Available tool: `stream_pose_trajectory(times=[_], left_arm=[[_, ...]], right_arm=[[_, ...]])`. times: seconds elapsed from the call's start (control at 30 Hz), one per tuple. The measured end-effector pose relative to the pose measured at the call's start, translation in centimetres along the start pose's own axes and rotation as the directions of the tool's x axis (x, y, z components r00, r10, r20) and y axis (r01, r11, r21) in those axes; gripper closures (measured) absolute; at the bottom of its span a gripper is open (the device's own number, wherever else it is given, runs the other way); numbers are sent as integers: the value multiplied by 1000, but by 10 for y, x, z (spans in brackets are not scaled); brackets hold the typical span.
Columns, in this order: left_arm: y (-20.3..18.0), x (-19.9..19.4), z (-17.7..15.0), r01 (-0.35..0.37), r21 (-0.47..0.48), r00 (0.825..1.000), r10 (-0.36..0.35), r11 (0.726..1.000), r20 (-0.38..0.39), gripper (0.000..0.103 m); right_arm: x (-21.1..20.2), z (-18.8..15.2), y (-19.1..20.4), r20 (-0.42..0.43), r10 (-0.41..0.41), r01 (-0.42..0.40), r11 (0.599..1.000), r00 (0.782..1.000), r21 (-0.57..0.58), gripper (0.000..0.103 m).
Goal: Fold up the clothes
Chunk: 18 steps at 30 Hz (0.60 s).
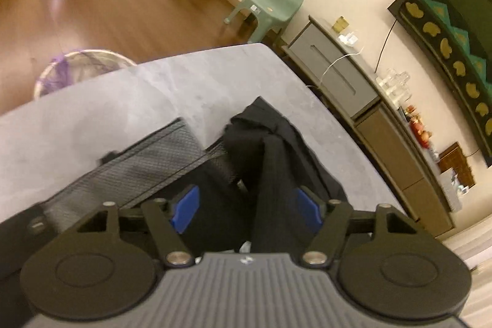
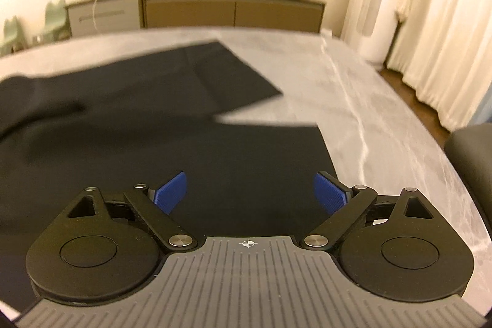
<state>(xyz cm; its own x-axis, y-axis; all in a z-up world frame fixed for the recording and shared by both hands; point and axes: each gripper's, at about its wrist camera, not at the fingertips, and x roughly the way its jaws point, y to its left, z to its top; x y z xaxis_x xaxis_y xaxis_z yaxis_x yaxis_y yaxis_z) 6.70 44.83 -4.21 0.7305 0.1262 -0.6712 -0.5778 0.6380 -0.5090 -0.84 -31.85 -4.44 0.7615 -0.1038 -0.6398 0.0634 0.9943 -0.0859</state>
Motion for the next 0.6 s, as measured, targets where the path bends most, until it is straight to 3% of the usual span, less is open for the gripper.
stream_pose_trajectory(times=[0.13,0.23,0.33,0.43,0.5,0.53,0.6], left_arm=[[10,16,8,-14,-47,1000,15,999,19,34],[23,20,23,3,-84,999,1,996,44,32],[23,45,30,47,-41,999,-47,998,0,31],[14,59,32,142,-3,990,-142,990,-27,38],[2,52,34,270,-9,962,-270,963,-50,38],[-6,41,36,352,-2,935,-352,936,-43,38],[-20,16,35,516,56,857,-515,855,-35,32]], right_arm=[[-3,8,24,64,5,-2,999,998,-49,11],[-14,13,63,132,33,-14,989,991,-145,11],[-24,22,128,171,160,-114,962,972,-249,11],[-29,37,209,167,326,-262,911,931,-319,11],[-34,50,264,148,449,-375,855,881,-358,11],[-38,56,291,135,505,-427,821,852,-379,11],[-44,65,341,114,581,-484,758,806,-438,11]])
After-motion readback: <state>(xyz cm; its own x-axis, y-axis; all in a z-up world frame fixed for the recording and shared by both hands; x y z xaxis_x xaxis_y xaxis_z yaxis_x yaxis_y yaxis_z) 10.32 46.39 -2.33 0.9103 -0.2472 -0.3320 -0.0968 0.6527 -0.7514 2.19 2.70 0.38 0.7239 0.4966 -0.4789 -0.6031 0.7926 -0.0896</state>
